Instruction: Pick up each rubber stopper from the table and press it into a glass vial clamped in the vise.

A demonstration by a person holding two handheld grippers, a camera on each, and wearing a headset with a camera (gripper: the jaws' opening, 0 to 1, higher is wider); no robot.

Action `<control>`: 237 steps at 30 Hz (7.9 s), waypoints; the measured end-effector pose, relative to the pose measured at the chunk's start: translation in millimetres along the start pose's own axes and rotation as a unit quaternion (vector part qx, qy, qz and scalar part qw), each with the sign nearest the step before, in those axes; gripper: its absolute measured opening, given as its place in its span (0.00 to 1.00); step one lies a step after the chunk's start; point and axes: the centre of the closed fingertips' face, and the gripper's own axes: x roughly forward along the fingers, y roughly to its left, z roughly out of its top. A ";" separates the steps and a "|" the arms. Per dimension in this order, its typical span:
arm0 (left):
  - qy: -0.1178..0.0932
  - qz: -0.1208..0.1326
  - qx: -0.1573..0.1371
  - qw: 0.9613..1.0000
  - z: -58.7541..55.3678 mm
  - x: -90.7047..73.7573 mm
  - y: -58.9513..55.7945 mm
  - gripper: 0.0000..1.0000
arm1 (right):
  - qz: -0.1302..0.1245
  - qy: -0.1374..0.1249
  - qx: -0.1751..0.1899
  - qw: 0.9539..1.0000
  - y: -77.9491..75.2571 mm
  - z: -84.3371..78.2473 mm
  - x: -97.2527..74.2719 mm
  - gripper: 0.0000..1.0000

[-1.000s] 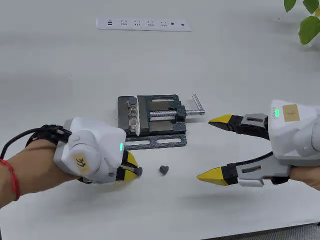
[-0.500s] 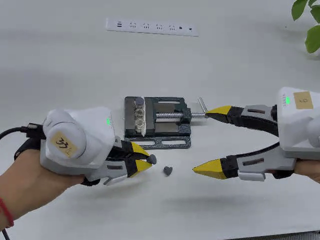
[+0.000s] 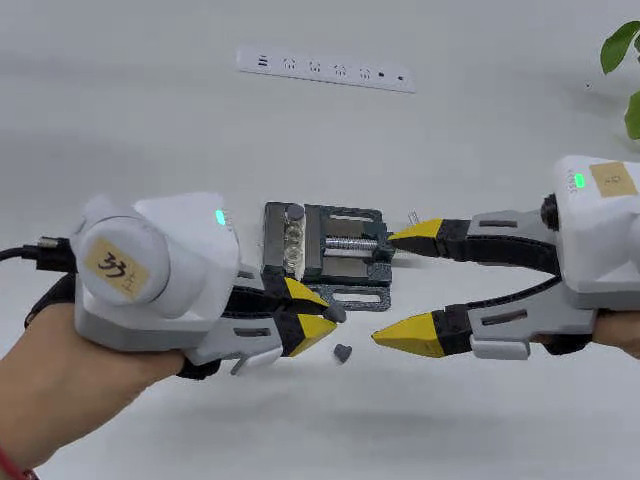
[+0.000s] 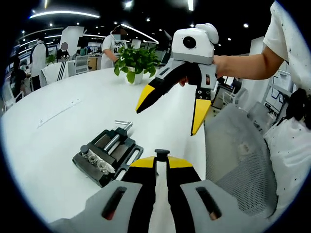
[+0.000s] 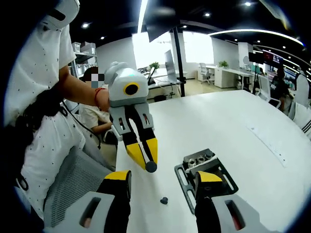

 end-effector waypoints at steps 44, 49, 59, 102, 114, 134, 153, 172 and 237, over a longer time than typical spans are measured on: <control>-0.015 -0.022 0.034 0.999 20.6 -7.4 -16.8 0.04 | 0.091 0.023 -0.009 0.996 28.3 7.2 10.1 0.07; -0.014 -0.027 0.036 0.999 19.4 -8.2 -17.9 0.04 | 0.095 0.026 -0.012 0.995 29.7 7.1 10.5 0.06; -0.010 -0.028 0.042 0.999 16.6 -10.0 -16.6 0.04 | 0.097 0.036 -0.024 0.994 30.9 8.1 13.4 0.05; 0.008 -0.044 0.065 0.997 2.1 -13.4 -17.5 0.04 | 0.108 0.069 -0.022 0.992 35.8 4.0 25.0 0.04; -0.039 -0.014 0.024 0.999 7.2 -23.5 -6.4 0.21 | 0.099 0.069 -0.013 0.993 22.5 13.2 24.0 0.04; -0.103 0.068 -0.020 0.992 -3.4 -57.5 40.9 0.53 | 0.005 0.095 0.006 0.995 -57.7 32.6 50.1 0.05; -0.126 0.103 -0.014 0.987 -13.0 -67.9 63.4 0.78 | -0.024 0.189 -0.022 0.981 -97.2 3.9 90.8 0.05; -0.138 0.097 -0.013 0.986 -15.6 -67.7 63.9 0.82 | -0.027 0.249 -0.056 0.966 -105.7 -17.0 103.9 0.05; -0.137 0.094 -0.018 0.986 -21.1 -68.3 60.5 0.80 | -0.023 0.274 -0.112 0.955 -100.8 -5.5 95.9 0.07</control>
